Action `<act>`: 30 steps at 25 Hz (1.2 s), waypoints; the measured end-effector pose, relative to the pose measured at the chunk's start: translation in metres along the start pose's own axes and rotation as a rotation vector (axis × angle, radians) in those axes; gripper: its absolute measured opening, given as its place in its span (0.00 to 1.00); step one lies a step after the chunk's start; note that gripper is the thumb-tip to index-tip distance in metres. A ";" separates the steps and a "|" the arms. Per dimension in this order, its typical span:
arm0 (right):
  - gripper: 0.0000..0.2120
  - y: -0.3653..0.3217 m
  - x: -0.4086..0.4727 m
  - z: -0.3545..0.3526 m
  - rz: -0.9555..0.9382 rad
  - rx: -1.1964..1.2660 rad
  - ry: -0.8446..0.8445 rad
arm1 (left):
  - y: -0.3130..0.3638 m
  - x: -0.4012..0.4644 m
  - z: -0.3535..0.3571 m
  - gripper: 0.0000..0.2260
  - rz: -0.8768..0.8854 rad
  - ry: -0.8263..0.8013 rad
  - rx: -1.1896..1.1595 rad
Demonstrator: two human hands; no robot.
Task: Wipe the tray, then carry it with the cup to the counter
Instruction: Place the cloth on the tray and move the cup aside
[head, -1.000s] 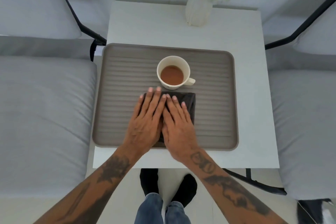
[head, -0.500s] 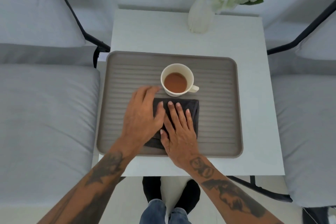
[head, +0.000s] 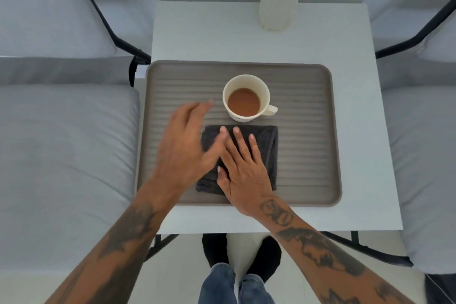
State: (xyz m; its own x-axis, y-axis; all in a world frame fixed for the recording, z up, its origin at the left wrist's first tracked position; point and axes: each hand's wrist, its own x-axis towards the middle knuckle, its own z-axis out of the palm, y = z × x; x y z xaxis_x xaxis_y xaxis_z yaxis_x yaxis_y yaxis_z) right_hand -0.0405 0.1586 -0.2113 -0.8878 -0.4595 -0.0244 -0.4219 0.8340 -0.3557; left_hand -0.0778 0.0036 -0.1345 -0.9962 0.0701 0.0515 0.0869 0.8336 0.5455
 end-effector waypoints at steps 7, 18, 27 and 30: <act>0.09 0.023 0.020 -0.113 0.302 0.506 0.563 | 0.004 0.061 -0.002 0.38 -0.083 -0.178 -0.380; 0.14 0.072 0.049 -0.073 0.329 0.732 0.255 | -0.004 0.057 0.027 0.28 -0.259 -0.312 -0.761; 0.17 0.032 0.088 -0.098 0.296 0.752 0.196 | -0.023 0.062 -0.018 0.31 -0.276 -0.202 -0.703; 0.17 0.009 0.117 -0.098 0.262 0.796 0.169 | -0.046 0.070 -0.043 0.31 -0.280 -0.166 -0.653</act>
State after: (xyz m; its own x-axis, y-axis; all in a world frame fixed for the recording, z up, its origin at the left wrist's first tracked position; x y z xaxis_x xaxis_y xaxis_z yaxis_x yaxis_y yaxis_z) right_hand -0.1661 0.1427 -0.1256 -0.9809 -0.1772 -0.0801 -0.0007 0.4151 -0.9098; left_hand -0.1510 -0.0530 -0.1203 -0.9646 0.0275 -0.2624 -0.2379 0.3390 0.9102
